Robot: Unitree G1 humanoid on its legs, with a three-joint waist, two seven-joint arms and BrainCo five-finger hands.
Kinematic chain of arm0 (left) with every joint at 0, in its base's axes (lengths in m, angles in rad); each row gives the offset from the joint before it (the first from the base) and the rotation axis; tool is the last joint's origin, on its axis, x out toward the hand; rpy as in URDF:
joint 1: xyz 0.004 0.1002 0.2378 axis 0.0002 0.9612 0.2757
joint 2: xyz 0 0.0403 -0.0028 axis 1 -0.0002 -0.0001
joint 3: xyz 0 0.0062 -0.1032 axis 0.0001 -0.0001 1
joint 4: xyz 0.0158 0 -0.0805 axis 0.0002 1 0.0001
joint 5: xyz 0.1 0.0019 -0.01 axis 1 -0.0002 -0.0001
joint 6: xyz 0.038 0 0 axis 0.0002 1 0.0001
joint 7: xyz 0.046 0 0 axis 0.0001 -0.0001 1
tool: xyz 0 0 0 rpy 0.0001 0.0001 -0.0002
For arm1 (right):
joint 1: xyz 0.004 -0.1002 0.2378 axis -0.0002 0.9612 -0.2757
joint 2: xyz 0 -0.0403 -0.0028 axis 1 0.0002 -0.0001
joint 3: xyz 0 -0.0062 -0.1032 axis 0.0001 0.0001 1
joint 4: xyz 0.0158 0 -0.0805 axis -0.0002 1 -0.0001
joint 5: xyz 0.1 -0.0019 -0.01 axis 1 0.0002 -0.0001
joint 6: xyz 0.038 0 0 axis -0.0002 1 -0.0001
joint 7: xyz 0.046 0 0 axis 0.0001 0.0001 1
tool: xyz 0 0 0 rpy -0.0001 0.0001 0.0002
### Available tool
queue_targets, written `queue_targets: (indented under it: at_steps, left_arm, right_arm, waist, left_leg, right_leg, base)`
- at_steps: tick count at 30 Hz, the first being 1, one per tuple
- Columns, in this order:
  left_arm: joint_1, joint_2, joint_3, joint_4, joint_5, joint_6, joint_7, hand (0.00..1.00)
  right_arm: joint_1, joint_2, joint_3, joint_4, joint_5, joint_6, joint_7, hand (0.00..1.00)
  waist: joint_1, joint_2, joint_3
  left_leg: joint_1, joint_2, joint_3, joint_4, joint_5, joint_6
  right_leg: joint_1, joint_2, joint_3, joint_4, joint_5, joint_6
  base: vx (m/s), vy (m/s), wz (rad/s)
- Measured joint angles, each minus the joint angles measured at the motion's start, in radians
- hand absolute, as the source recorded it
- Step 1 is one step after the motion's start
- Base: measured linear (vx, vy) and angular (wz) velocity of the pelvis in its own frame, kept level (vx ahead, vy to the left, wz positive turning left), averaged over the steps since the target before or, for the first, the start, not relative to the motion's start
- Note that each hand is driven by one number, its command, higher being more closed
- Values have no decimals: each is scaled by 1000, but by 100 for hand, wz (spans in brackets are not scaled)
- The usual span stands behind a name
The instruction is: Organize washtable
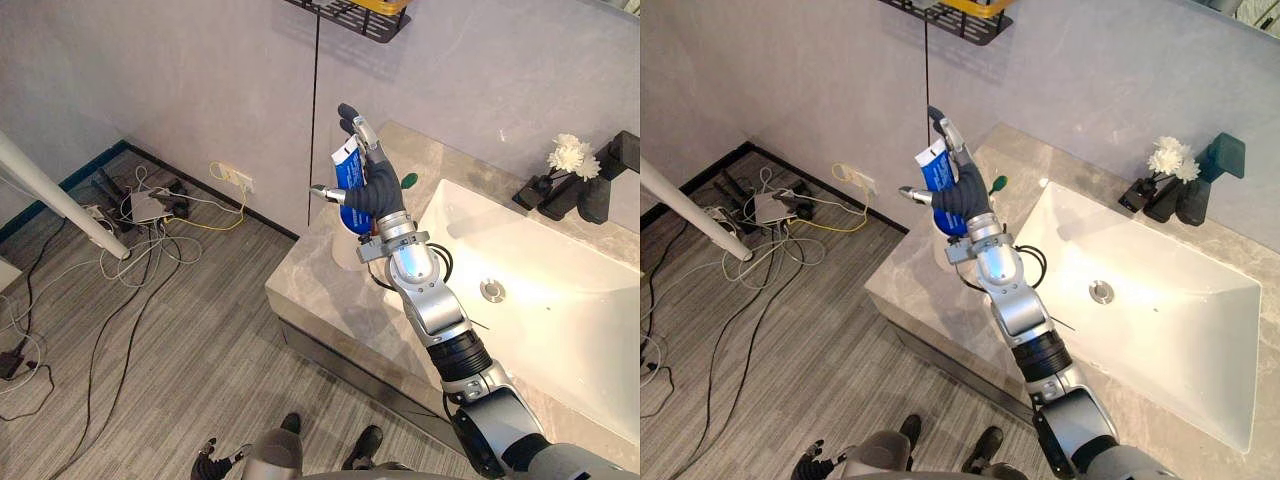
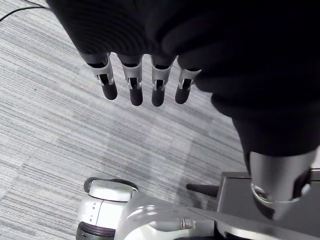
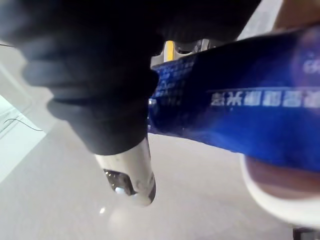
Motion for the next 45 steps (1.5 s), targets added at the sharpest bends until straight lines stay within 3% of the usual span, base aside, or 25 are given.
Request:
queue_targets:
  at_steps: [20,33,40,45]
  left_arm:
    - [3,-1,-8,10,-1,5,-1,0]
    - [3,-12,3,29,-19,6,-3,0]
    - [13,-27,41,31,-19,7,-5,0]
    - [11,-37,86,65,-18,6,-7,0]
  right_arm:
    - [49,-6,-6,-131,4,-5,0,0]
    - [46,-37,-68,-295,81,-13,7,0]
    - [-54,-210,-351,-491,82,-99,-11,0]
    - [-34,-379,-727,-565,121,-172,-82,0]
  waist:
    - [-31,15,-2]
    - [-53,27,-22]
    - [-68,25,-73]
    - [-118,21,-91]
  left_leg:
    - [11,0,8,1,0,0]
    - [17,0,14,0,0,0]
    - [45,-2,21,-37,15,2]
    - [57,1,55,-49,16,4]
  right_leg:
    - [8,0,4,0,-1,-1]
    - [10,0,8,0,-1,-1]
    - [12,-3,10,0,-1,-1]
    - [9,-2,35,0,-2,-3]
  base:
    - [0,0,0]
    - [0,0,0]
    - [7,17,-2]
    - [12,33,-15]
